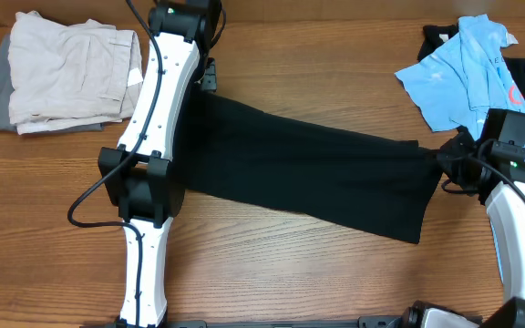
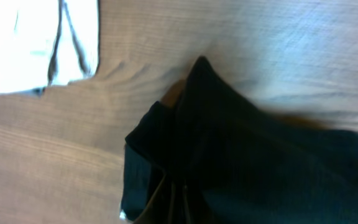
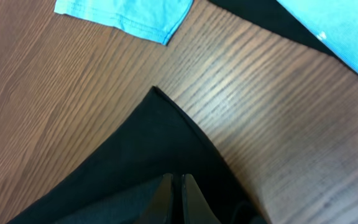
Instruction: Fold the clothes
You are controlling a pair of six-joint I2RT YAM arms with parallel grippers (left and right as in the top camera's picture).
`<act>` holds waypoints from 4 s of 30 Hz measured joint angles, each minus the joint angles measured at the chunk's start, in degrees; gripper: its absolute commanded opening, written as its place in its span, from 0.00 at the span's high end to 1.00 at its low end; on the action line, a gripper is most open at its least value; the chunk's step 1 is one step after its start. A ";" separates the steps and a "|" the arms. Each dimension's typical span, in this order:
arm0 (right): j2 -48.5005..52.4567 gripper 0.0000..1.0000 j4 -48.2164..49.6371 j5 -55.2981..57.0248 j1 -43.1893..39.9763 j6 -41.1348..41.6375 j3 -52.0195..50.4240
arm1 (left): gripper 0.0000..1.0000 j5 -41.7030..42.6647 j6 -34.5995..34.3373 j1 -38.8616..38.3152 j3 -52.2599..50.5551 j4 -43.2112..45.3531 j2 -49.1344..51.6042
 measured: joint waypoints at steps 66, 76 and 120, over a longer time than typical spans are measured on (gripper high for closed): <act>-7.04 0.08 -11.93 -22.62 0.81 -9.81 0.07 | 0.07 21.42 6.60 0.00 -57.94 10.25 -45.70; 10.45 0.12 11.58 -26.45 15.43 -8.15 0.11 | 0.02 22.43 7.08 0.00 -62.75 12.68 -45.70; 37.13 0.64 22.95 11.76 28.98 -10.78 13.81 | 0.00 22.47 7.02 0.00 -63.54 17.92 -45.70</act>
